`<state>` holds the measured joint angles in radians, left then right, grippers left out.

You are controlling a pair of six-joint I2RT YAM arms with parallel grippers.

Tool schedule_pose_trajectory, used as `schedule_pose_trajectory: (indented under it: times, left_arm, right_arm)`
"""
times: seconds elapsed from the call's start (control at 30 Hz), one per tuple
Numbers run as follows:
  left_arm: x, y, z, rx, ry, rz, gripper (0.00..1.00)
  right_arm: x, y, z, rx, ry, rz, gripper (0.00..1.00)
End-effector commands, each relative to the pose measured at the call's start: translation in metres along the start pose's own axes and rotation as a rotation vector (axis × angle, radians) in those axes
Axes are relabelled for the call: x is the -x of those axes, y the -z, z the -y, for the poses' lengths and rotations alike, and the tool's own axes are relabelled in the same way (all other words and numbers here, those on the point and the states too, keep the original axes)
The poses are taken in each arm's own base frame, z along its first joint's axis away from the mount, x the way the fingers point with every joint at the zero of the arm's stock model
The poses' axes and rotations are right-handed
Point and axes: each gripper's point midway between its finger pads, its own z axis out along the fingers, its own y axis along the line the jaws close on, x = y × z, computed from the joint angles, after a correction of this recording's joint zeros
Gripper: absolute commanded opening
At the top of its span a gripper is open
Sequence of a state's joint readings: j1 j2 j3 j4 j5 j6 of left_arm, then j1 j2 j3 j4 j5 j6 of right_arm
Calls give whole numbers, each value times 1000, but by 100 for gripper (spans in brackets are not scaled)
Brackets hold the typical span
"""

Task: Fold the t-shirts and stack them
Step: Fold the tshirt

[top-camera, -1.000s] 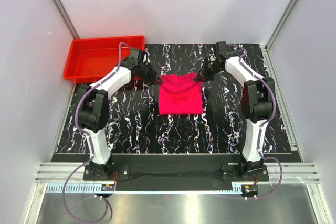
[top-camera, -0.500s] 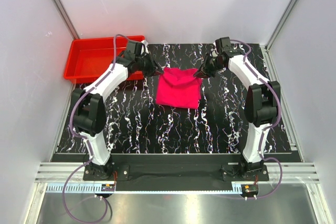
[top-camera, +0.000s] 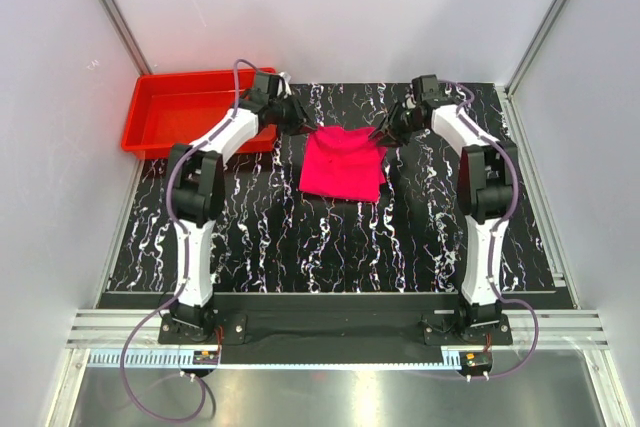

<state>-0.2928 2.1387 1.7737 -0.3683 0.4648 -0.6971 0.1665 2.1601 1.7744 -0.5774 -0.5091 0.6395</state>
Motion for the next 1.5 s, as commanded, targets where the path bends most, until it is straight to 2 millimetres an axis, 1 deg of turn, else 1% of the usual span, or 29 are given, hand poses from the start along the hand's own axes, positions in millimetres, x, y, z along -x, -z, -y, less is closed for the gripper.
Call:
schedule_pose_trajectory:
  times: [0.0,0.03,0.07,0.1,0.13,0.17,0.2,0.23,0.27,0.3,0.33,0.4,0.43,0.47,0.5,0.53,0.57,0.6,0.73,0.8,0.83,0.97,1.1,1.13,1.3,1.37,1.4,1.43,1.47]
  left_arm:
    - [55,-9,8,-54,-106,129,18]
    - [63,-21,-10,13,-143,147,28]
    - [63,-18,-17,67,-142,123,32]
    - [84,-6,-2,69,-183,178,38]
    - [93,7,4,91,-217,216,47]
    - [97,19,12,93,-229,236,57]
    - [95,28,13,109,-235,241,70]
    - [94,37,14,128,-256,250,86]
    - [94,66,32,129,-278,280,99]
    - [91,78,33,145,-286,291,99]
    - [70,79,16,176,-288,248,99]
    - [55,104,28,139,-328,255,99]
    - [28,97,15,121,-335,172,99]
    - [14,96,9,110,-326,131,99]
    - [2,98,8,92,-318,98,96]
    - [-12,97,6,68,-313,55,94]
    - [-33,89,-10,73,-298,9,94]
    - [-39,88,-12,63,-304,3,92]
    - [-52,69,-25,51,-307,-38,88]
    - [-47,63,-21,44,-323,-34,87]
    - [-48,55,-29,74,-329,-45,87]
    - [-50,41,-36,104,-330,-75,87]
    - [-69,31,-50,109,-282,-127,83]
    - [-81,27,-52,87,-255,-156,82]
    - [-101,24,-51,23,-219,-172,65]
    - [-108,21,-51,10,-213,-182,56]
    - [-112,18,-53,2,-205,-199,45]
    - [-116,17,-53,0,-198,-214,40]
    - [-119,17,-54,-1,-191,-226,35]
  right_arm:
    - [36,-17,1,37,30,84,41]
    - [40,-18,3,40,24,86,46]
    - [44,-18,3,39,20,91,54]
    - [53,-13,-2,32,40,121,62]
    - [53,-7,-2,12,46,124,66]
    - [56,4,-8,4,74,147,79]
    - [62,13,-9,-26,88,180,83]
    - [55,19,-6,-60,88,158,85]
    - [55,30,-8,-76,133,159,86]
    - [52,38,-5,-106,145,158,87]
    - [43,44,2,-137,144,130,87]
    - [33,63,-2,-139,195,135,86]
    - [19,61,10,-155,185,105,86]
    - [13,71,7,-151,201,109,86]
    - [-3,65,22,-171,188,61,86]
    - [-9,65,25,-165,186,54,85]
    - [-15,68,25,-157,184,50,84]
    - [-30,63,37,-165,160,12,83]
    - [-43,57,35,-114,157,40,80]
    - [-53,49,37,-118,161,17,79]
    - [-56,43,41,-131,151,10,79]
    - [-77,26,53,-143,104,-37,76]
    - [-95,10,58,-144,81,-64,73]
    - [-97,4,60,-142,75,-65,72]
    - [-107,-7,67,-147,57,-77,63]
    - [-110,-12,65,-126,50,-92,51]
    - [-111,-13,65,-124,46,-99,46]
    - [-113,-14,65,-123,42,-106,34]
    - [-115,-14,65,-123,40,-110,29]
